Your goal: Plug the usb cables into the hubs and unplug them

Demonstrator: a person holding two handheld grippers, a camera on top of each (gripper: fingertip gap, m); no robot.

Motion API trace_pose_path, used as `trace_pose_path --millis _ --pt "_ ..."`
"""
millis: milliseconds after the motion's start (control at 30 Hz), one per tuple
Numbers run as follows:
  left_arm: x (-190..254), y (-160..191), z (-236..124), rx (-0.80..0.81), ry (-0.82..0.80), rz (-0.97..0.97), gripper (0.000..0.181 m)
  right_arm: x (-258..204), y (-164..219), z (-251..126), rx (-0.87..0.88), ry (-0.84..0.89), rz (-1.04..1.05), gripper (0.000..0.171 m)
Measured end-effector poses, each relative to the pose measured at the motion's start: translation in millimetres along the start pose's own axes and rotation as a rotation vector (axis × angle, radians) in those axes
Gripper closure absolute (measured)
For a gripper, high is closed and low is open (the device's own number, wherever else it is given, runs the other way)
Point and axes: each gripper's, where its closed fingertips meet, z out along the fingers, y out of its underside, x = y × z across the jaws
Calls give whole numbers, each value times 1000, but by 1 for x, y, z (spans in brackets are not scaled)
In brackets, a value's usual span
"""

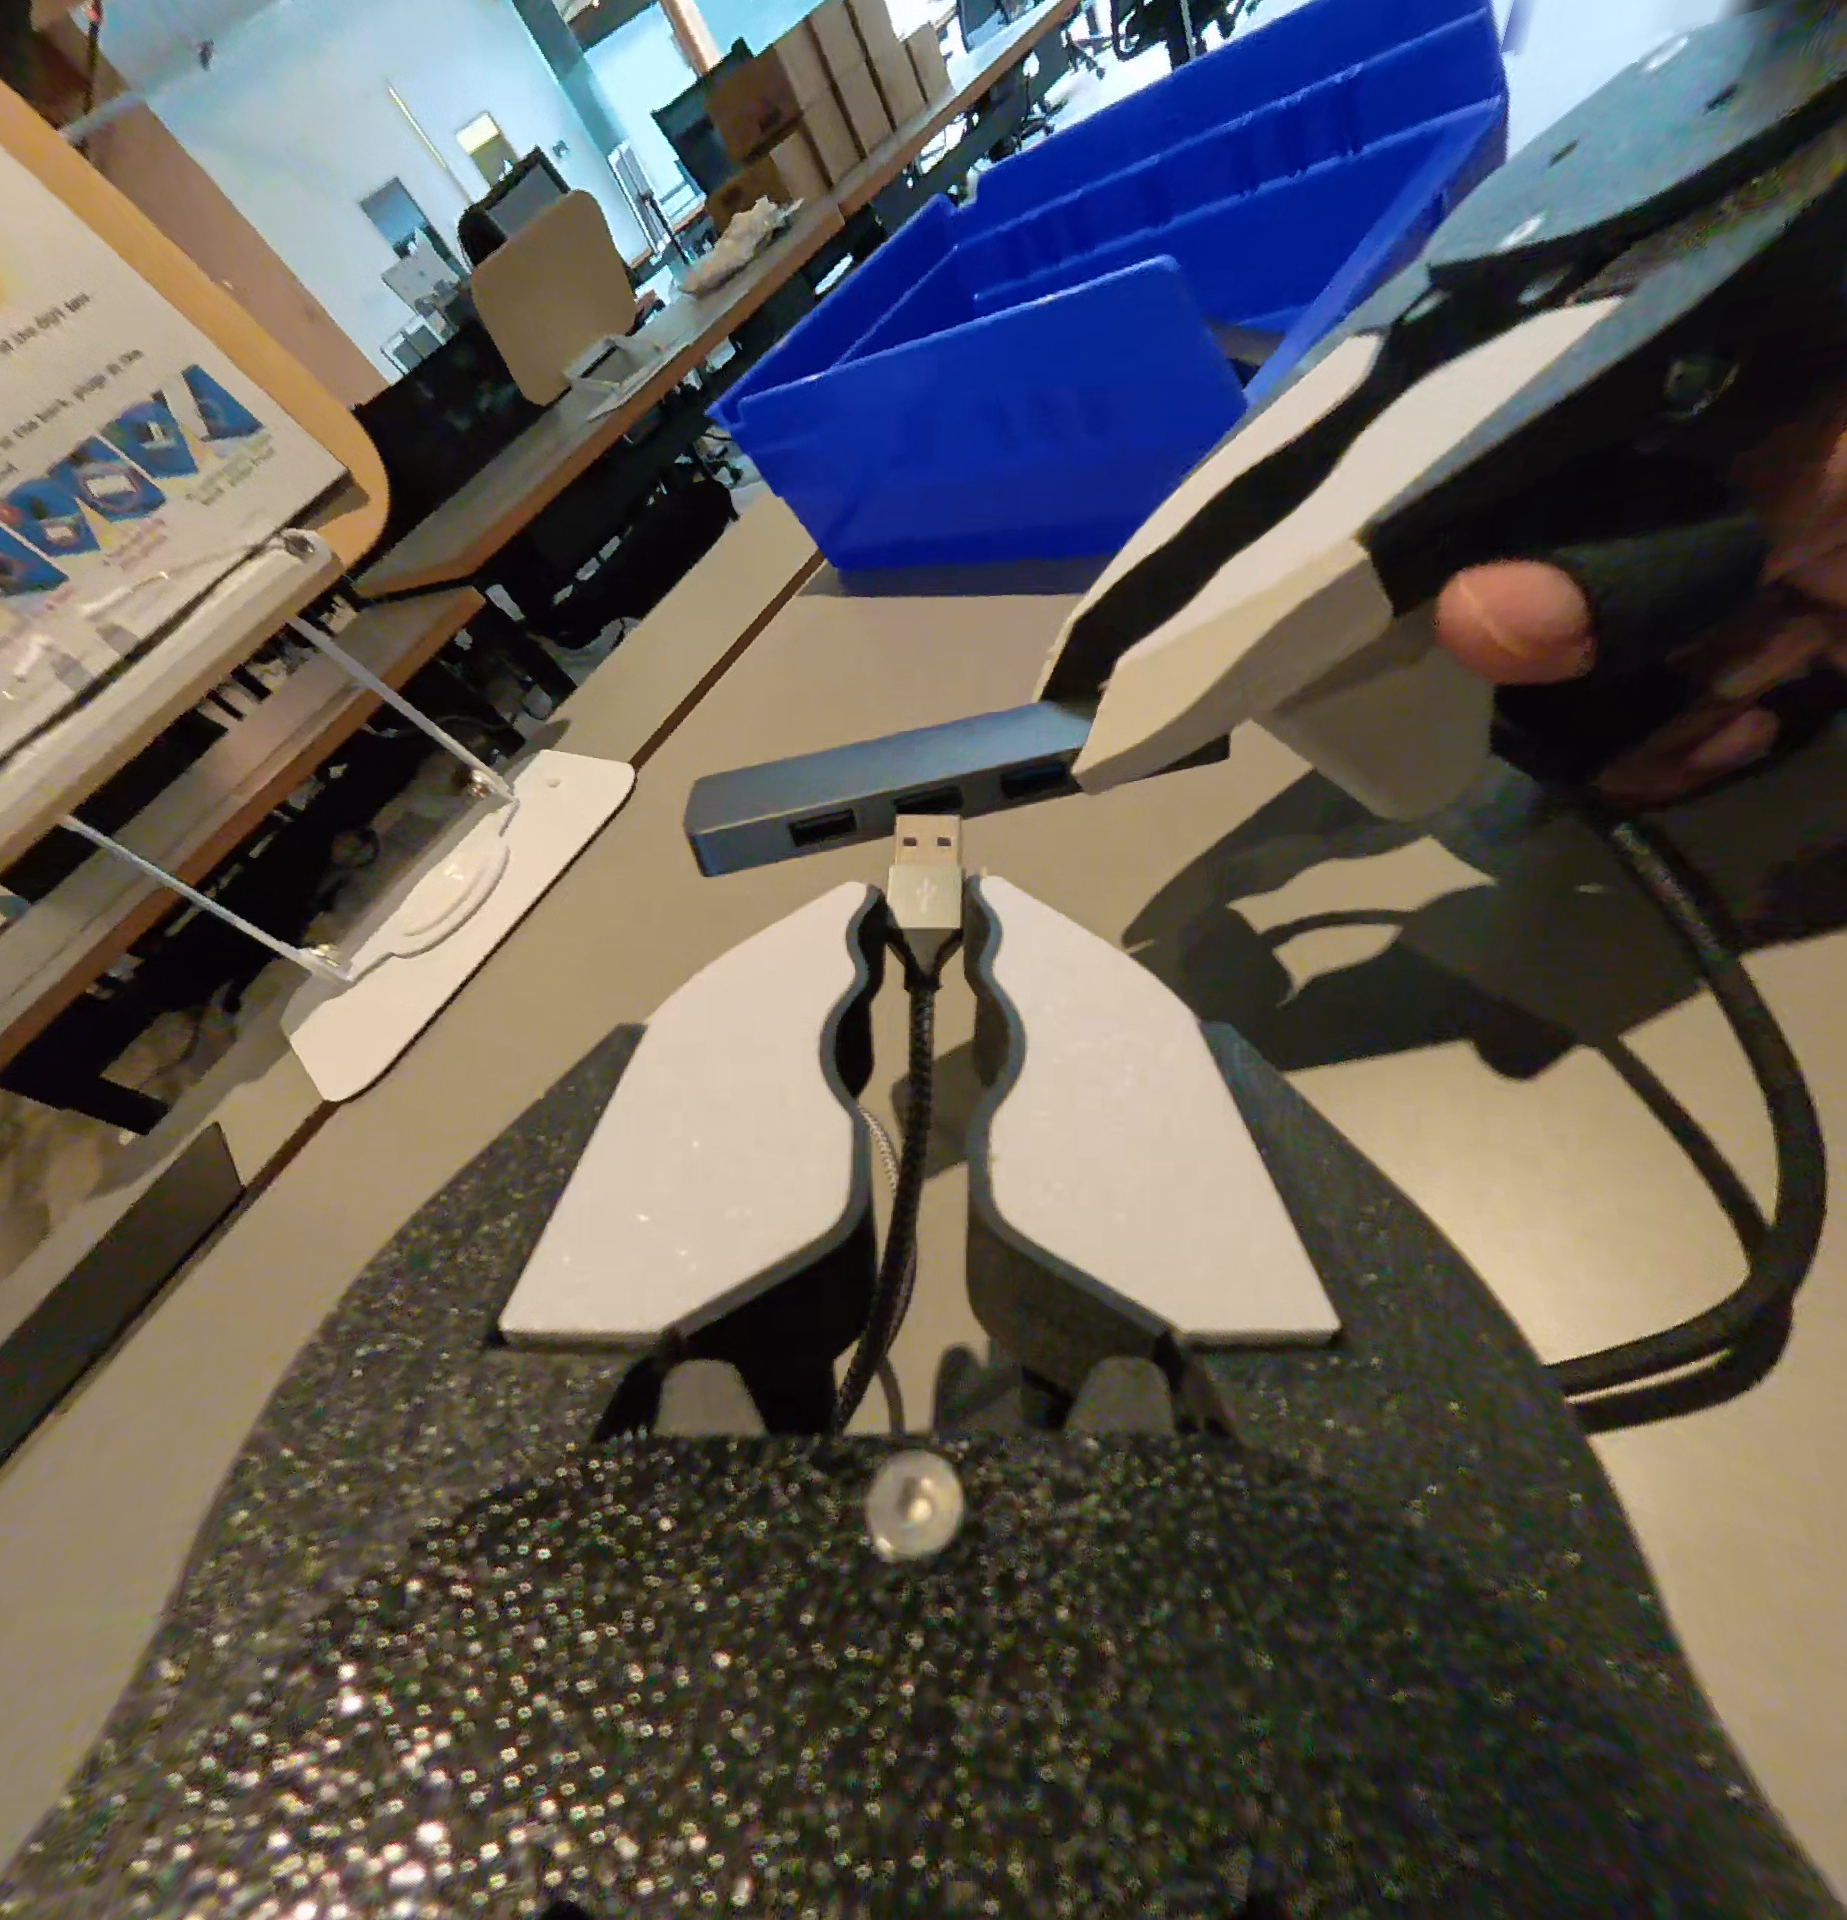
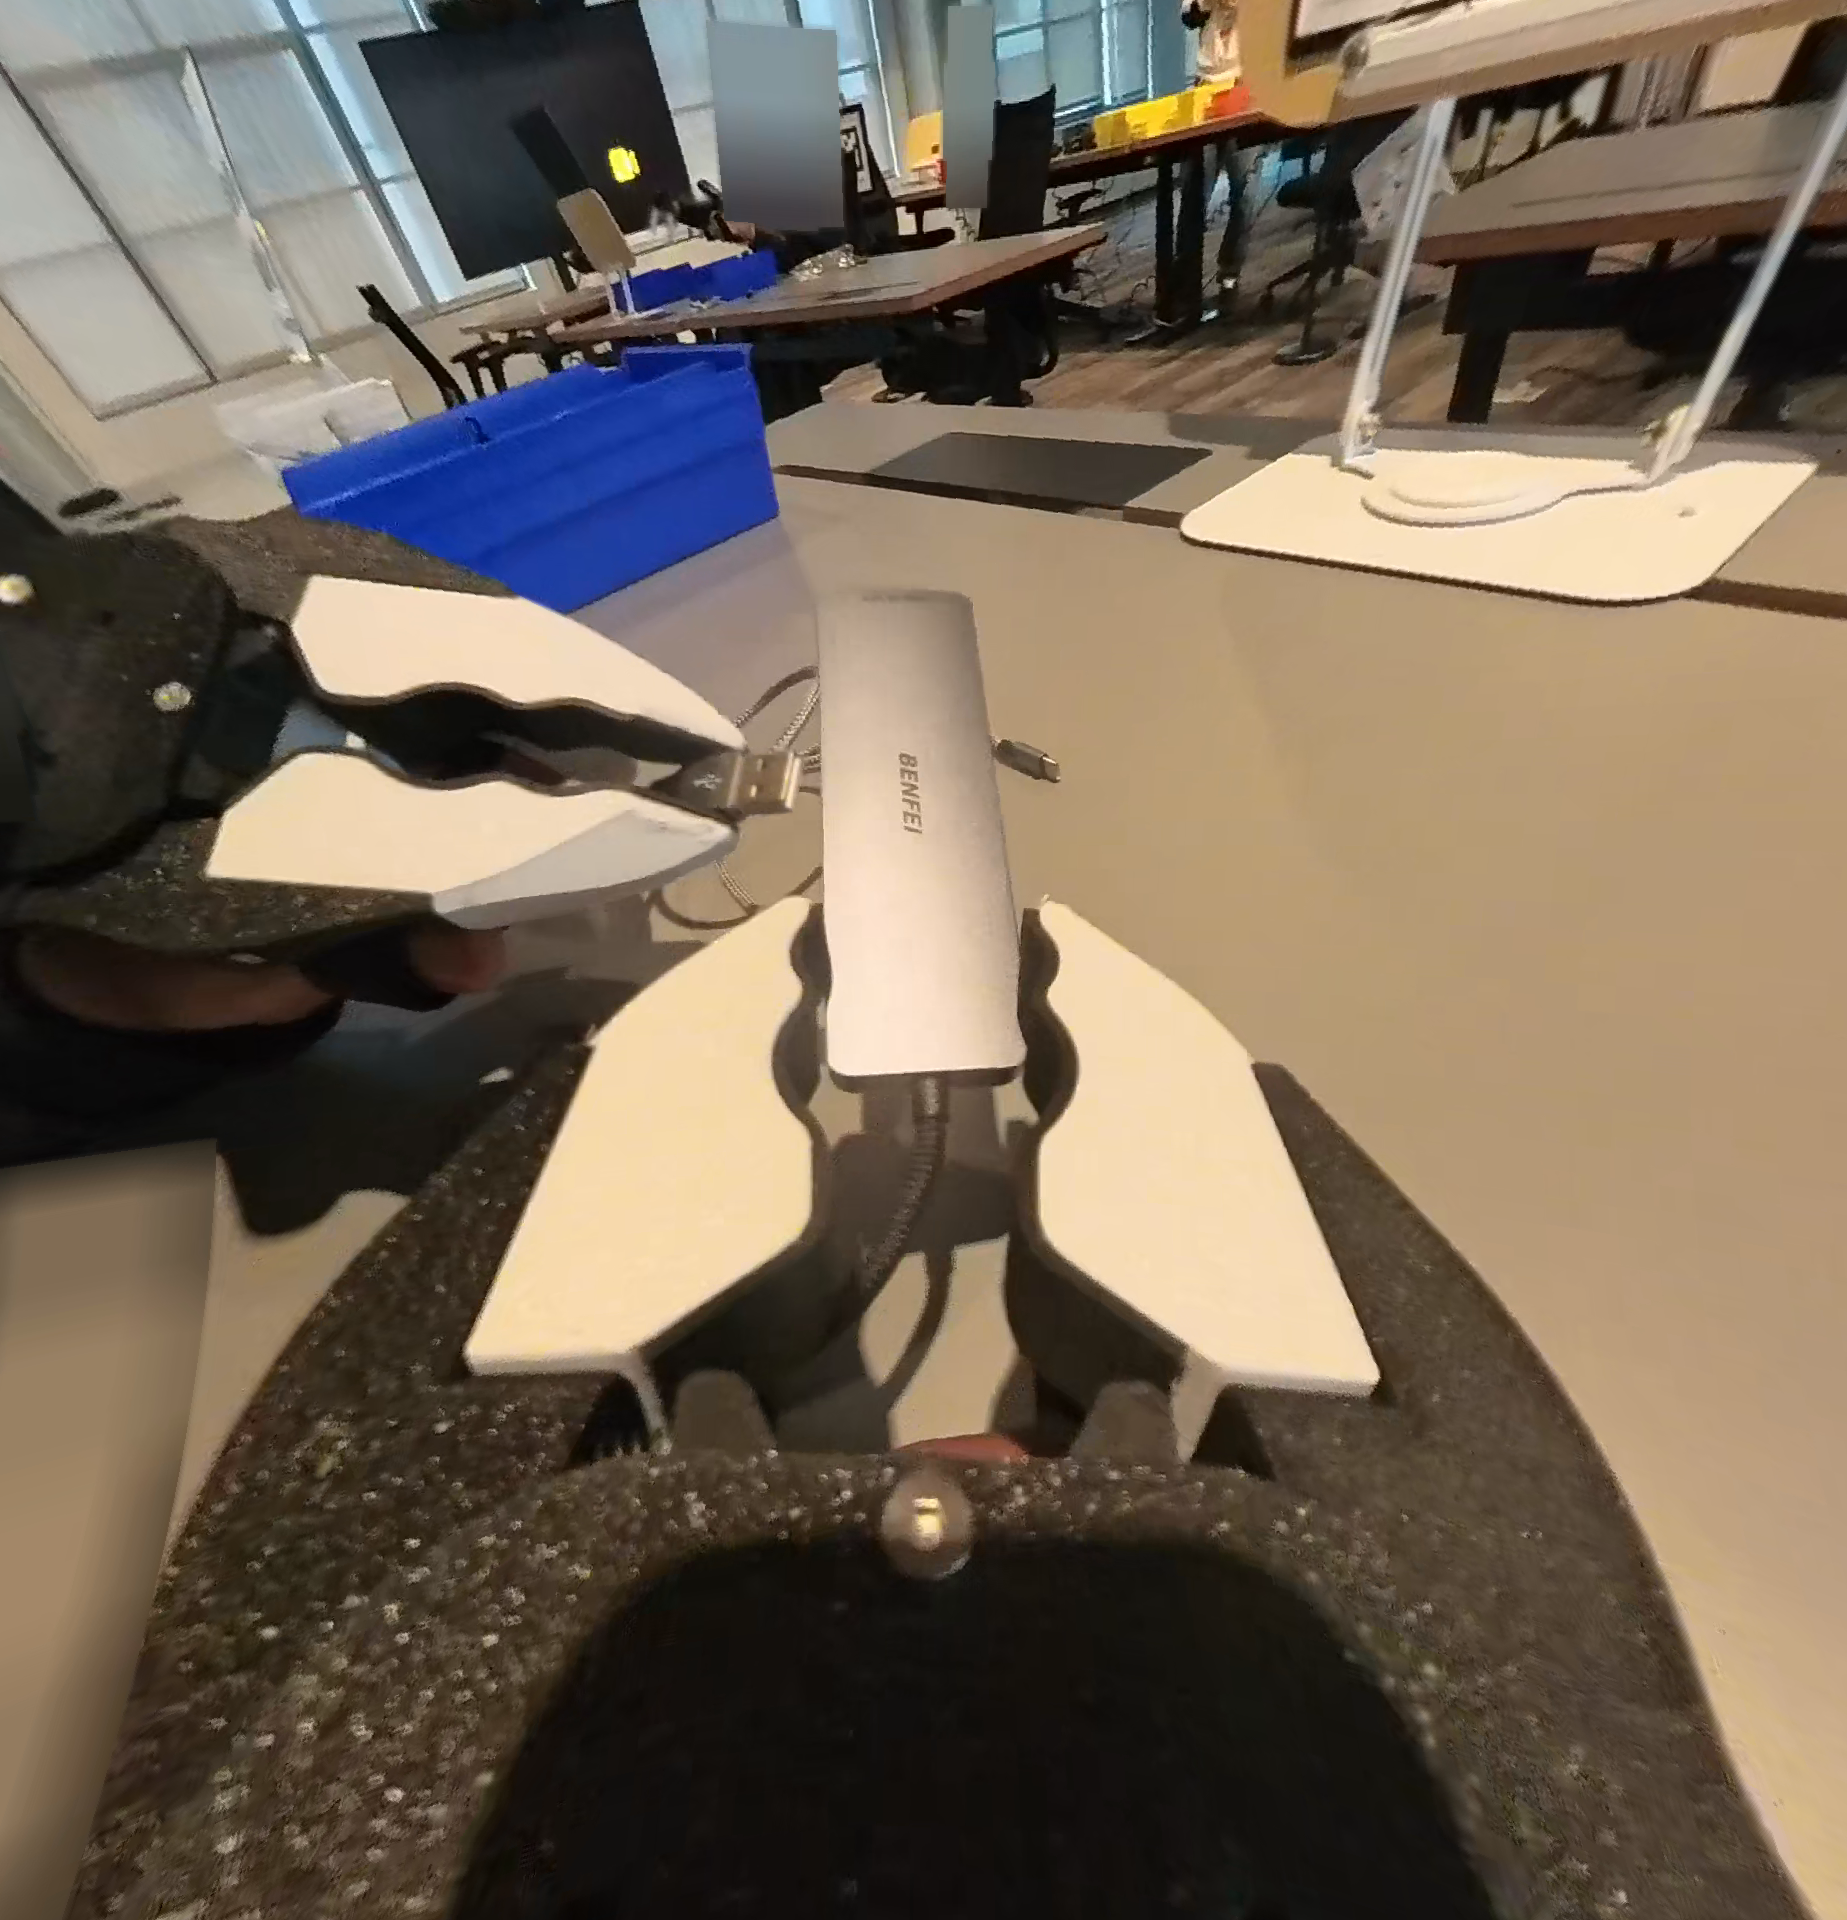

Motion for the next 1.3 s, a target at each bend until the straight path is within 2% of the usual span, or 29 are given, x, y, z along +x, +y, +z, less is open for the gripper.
trace_pose_path --millis 333,633,1300 --pt "-1 1 0 -3 2 -52 167 -6 -1 2 12 69 -113 135" --pt "-2 3 0 -16 -30 -30 168 -8 -2 3 0 195 -346 135" --pt "-2 2 1 21 -55 39 168 -21 0 3 -20 177 -456 136"
